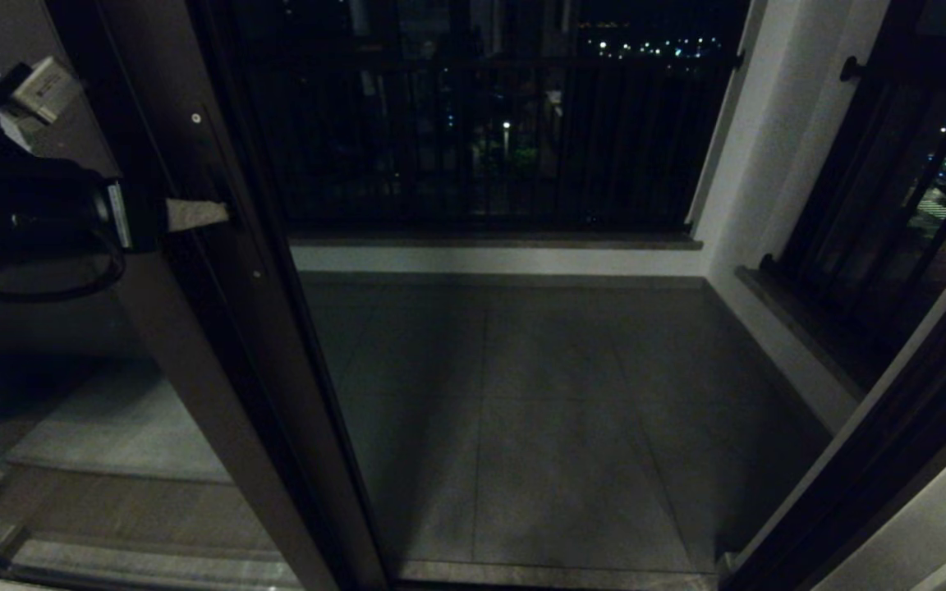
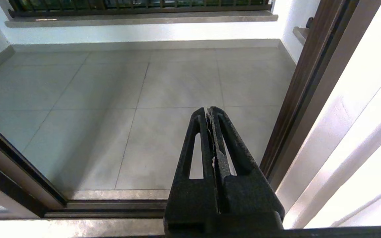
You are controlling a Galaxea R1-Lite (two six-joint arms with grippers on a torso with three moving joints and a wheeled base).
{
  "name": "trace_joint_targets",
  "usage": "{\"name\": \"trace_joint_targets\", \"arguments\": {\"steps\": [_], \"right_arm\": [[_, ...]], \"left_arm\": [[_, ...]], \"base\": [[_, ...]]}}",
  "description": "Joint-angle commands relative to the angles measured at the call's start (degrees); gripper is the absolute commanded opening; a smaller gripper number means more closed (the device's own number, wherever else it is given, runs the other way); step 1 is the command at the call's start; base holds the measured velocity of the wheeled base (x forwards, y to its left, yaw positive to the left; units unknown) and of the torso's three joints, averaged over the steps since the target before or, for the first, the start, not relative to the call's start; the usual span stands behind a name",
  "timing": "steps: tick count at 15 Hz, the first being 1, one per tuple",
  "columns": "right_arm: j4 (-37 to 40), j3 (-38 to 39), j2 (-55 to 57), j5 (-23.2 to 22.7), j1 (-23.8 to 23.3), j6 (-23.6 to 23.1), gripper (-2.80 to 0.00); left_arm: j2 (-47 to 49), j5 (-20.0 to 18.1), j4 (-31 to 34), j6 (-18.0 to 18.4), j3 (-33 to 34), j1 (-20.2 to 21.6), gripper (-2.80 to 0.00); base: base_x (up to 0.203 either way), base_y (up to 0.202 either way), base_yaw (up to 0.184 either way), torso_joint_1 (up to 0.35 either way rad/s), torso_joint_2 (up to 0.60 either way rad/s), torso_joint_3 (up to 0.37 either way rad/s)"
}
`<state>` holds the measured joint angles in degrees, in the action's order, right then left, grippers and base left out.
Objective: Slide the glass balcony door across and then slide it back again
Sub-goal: Close the slid door
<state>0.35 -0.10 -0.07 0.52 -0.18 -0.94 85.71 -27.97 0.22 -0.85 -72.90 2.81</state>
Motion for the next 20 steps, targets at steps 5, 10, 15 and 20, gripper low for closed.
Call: {"name": "trace_joint_targets", "arguments": {"steps": [5, 10, 15, 20], "right_arm": [[0.00, 0.01, 0.07, 0.01, 0.01, -0.03, -2.80], [0.00, 0.01, 0.07, 0.01, 0.01, -0.03, -2.80], [0.00, 0.01, 0.07, 0.01, 0.01, -0.03, -2.80], [0.00, 0.01, 0.07, 0.01, 0.01, -0.03, -2.80]], "left_arm": [[4.68, 1.15, -0.04, -0.12, -6.05, -1.71, 0.00], [6.38, 1.16, -0.09, -0.03, -6.65, -2.19, 0.00], [8.00, 0.69, -0.40, -0.03, -8.31, -2.19, 0.00], [9.38, 0.54, -0.40, -0.12, -9.89, -2.89, 0.00]], "base": [[0.000, 0.000, 0.000, 0.000, 0.00, 0.000], [0.000, 0.000, 0.000, 0.000, 0.00, 0.000], [0.000, 0.000, 0.000, 0.000, 0.00, 0.000], [0.000, 0.000, 0.000, 0.000, 0.00, 0.000]]}}
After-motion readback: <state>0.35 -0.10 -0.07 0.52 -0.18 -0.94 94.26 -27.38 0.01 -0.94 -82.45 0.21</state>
